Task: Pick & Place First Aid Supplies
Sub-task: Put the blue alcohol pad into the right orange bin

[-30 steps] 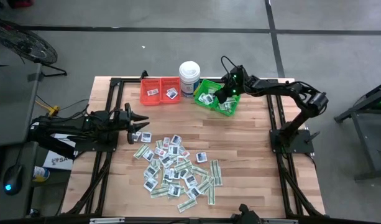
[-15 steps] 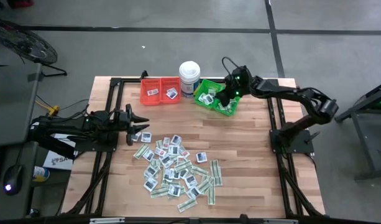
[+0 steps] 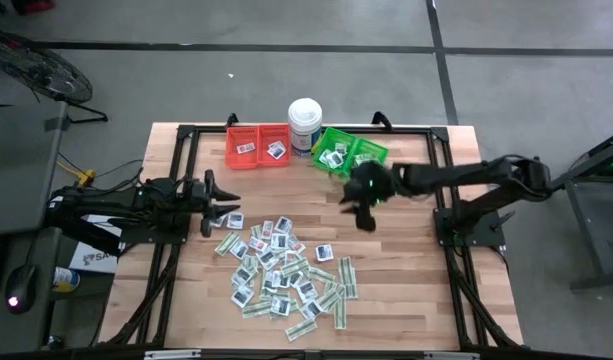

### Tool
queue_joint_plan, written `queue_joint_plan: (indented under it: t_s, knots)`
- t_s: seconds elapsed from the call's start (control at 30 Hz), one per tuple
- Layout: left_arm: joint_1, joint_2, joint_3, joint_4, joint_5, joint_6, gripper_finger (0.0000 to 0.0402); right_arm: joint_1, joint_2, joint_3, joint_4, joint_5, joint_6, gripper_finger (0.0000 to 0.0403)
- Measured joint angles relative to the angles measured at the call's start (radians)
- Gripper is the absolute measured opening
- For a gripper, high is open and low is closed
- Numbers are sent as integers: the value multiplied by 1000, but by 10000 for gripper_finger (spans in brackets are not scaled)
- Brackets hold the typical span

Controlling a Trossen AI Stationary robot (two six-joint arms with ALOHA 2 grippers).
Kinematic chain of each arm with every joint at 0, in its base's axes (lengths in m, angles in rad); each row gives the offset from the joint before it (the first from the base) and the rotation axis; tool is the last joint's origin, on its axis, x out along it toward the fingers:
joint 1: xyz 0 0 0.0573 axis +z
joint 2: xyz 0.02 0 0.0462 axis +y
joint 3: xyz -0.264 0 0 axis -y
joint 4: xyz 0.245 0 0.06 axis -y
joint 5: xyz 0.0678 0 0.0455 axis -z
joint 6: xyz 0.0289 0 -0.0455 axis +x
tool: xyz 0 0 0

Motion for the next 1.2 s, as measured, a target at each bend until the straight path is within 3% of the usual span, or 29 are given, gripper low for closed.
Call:
queue_joint_plan:
  t_s: [0.13, 0.33, 0.47, 0.63, 0.93, 1.2]
  knots:
    - [0, 0, 0, 0, 49, 0, 110, 152, 0, 0, 6, 162, -9, 124]
    - [0, 0, 0, 0, 90, 0, 110, 339, 34, 0, 25, 320, -7, 124]
    - [0, 0, 0, 0, 123, 0, 110, 439, 137, 0, 108, 373, -15, 124]
    - [0, 0, 0, -2, 166, 0, 110, 520, 278, 39, 172, 549, -33, 124]
    - [0, 0, 0, -4, 212, 0, 110, 541, 526, 200, 173, 568, -54, 124]
    - [0, 0, 0, -4, 251, 0, 110, 526, 561, 247, 121, 589, 25, 124]
